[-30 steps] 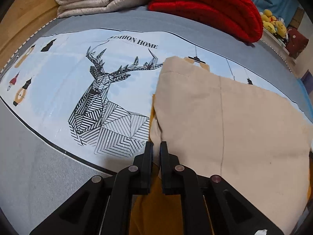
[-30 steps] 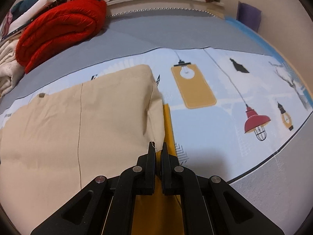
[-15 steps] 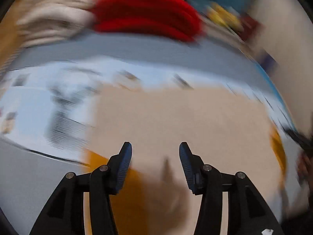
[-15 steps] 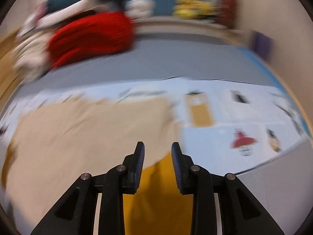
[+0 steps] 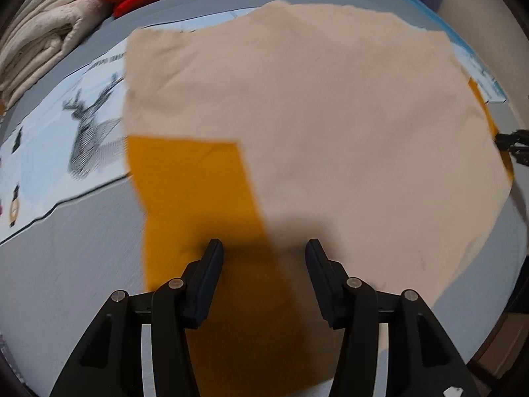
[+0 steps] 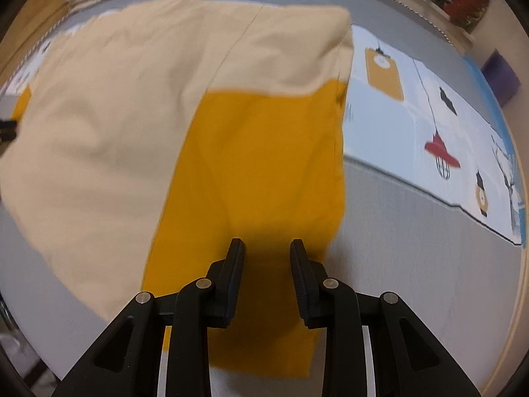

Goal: Fold large clothes

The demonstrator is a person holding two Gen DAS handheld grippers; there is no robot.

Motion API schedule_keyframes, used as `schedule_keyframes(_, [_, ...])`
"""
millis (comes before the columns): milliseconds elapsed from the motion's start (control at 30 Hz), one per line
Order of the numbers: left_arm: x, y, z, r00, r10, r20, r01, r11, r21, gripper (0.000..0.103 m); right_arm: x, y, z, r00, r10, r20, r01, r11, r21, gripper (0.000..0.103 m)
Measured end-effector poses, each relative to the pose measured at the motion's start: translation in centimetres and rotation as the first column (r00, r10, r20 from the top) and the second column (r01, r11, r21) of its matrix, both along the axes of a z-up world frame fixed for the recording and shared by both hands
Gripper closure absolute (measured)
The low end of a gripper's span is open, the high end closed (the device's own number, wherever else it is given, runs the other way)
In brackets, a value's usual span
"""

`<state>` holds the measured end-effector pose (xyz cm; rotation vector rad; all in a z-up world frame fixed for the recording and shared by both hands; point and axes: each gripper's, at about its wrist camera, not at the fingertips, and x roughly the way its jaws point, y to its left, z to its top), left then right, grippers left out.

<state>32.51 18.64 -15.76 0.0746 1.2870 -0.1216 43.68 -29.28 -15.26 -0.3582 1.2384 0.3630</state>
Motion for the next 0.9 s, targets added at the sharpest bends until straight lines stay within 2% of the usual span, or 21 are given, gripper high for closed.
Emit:
schedule_keyframes(100, [-1.6,2.1,0.1,0.996,0.082,-0.031,-0.082,0.997,0.006,0.052,-1.4,-0.6,-0.3,1.000,0.009,-0.012,-0.009,1.000,-0.023,0.073])
schedule_keyframes(167, [-2.8,3.7,0.4,0.978,0.196,-0.073,-0.191,0.979,0.064,0.052,-2.3,-1.1,-0.5,0.999,0.007,-0.043,-0.010,0.998,-0.059,0.073])
schedule_keyframes(200, [-3.5,4.6,0.8,0.960,0.261,-0.105,-0.251,0.963,0.099,0.052,-2.8,-1.1,-0.6,0.998,0.011,-0.057,-0.018,0.994,-0.112,0.073])
schedule_keyframes(233, [-4.1,5.3,1.5,0.943,0.314,-0.110,-0.302,0.947,0.110,0.058,-3.4,-1.1,-0.9,0.997,0.011,-0.071,-0.025,0.977,-0.212,0.073])
schedule_keyframes(267, [-5.0,6.0,3.0,0.921,0.380,-0.084,-0.371,0.923,0.107,0.060,-3.9,-1.2,-0.9,0.998,0.008,-0.066,-0.028,0.952,-0.304,0.073])
schedule_keyframes(333, [-6.9,6.3,6.4,0.887,0.461,0.014,-0.461,0.886,0.044,0.060,-4.7,-1.7,0.6,1.000,-0.016,-0.015,0.009,0.934,-0.357,0.073])
schedule_keyframes(367, [-8.0,6.0,7.8,0.872,0.485,0.059,-0.486,0.874,0.001,0.060,-4.9,-2.0,2.0,0.999,-0.043,0.024,0.049,0.947,-0.317,0.072])
schedule_keyframes(467, [-11.2,4.5,10.6,0.825,0.544,0.155,-0.522,0.838,-0.161,0.059,-6.2,-1.7,8.5,0.973,-0.160,0.168,0.173,0.983,-0.065,0.072])
schedule_keyframes(500, [-12.0,3.8,10.7,0.811,0.557,0.179,-0.527,0.828,-0.191,0.059,-7.2,-1.0,10.9,0.952,-0.190,0.239,0.187,0.982,0.037,0.072])
schedule_keyframes(567, [-12.7,2.3,10.2,0.804,0.562,0.192,-0.533,0.825,-0.187,0.059,-9.0,0.9,13.5,0.917,-0.208,0.341,0.165,0.975,0.150,0.071])
schedule_keyframes(600, [-12.8,1.4,9.5,0.805,0.567,0.172,-0.545,0.823,-0.163,0.060,-9.5,1.9,14.0,0.907,-0.203,0.370,0.146,0.973,0.177,0.070])
schedule_keyframes(667, [-12.1,1.0,9.3,0.804,0.571,0.166,-0.545,0.819,-0.177,0.063,-10.2,3.8,13.7,0.899,-0.192,0.395,0.119,0.972,0.203,0.070])
schedule_keyframes(733, [-11.8,0.3,9.2,0.807,0.561,0.184,-0.537,0.827,-0.164,0.063,-10.2,6.8,12.6,0.925,-0.134,0.357,0.071,0.981,0.182,0.070])
schedule_keyframes(833, [-11.2,-0.6,8.8,0.814,0.550,0.188,-0.534,0.835,-0.130,0.063,-9.9,10.0,11.6,0.928,-0.064,0.366,0.010,0.989,0.147,0.070])
schedule_keyframes(900, [-11.0,-0.7,8.7,0.811,0.555,0.184,-0.539,0.832,-0.135,0.063,-9.6,11.4,10.2,0.944,-0.033,0.329,-0.011,0.991,0.132,0.070])
